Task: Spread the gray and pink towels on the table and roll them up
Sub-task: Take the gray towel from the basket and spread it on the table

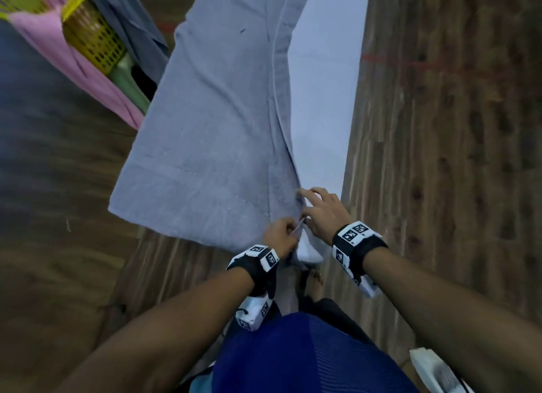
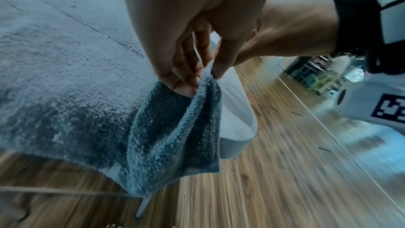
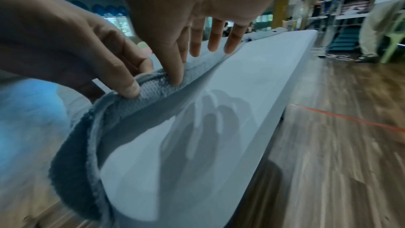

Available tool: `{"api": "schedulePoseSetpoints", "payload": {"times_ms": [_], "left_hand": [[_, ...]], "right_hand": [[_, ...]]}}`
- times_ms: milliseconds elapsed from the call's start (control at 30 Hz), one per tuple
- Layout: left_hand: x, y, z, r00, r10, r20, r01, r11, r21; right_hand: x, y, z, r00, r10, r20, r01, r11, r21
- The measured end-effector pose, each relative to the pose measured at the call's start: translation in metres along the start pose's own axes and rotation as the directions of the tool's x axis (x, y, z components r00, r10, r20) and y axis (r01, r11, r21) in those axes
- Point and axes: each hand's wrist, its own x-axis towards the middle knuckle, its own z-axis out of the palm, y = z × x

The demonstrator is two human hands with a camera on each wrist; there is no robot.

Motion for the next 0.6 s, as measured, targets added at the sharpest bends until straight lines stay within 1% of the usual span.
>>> {"api": "schedulePoseSetpoints", "payload": {"times_ms": [100,167,233,333,433,533,600], "left_hand": [[-0.003,0.004,0.010,0.996,-0.033,-0.088,0.033,0.999,0.001],[-0.005,0.005,0.015,0.990,-0.055,-0.131,0.057,0.998,0.008],[-0.008,0.006,0.019,0.986,-0.068,-0.154,0.072,0.997,0.022],[-0.009,0.009,0.021,0.980,-0.072,-0.186,0.079,0.996,0.031],[-0.007,0.010,0.022,0.980,-0.057,-0.192,0.062,0.998,0.023],[-0.007,0.011,0.023,0.985,-0.052,-0.162,0.053,0.999,0.001],[-0.008,0.016,0.025,0.988,-0.025,-0.152,0.023,1.000,-0.012]], "right_hand": [[-0.001,0.008,0.003,0.996,-0.085,-0.028,0.084,0.996,-0.035],[-0.001,0.014,0.003,0.991,-0.135,0.013,0.135,0.991,-0.014],[0.000,0.019,0.002,0.986,-0.154,0.071,0.153,0.988,0.019],[0.000,0.023,-0.001,0.980,-0.193,0.049,0.192,0.981,0.024],[0.003,0.030,0.000,0.971,-0.239,0.023,0.239,0.971,-0.017],[0.007,0.036,-0.002,0.962,-0.256,0.097,0.259,0.966,-0.015],[0.012,0.039,-0.005,0.954,-0.261,0.148,0.273,0.959,-0.071]]}}
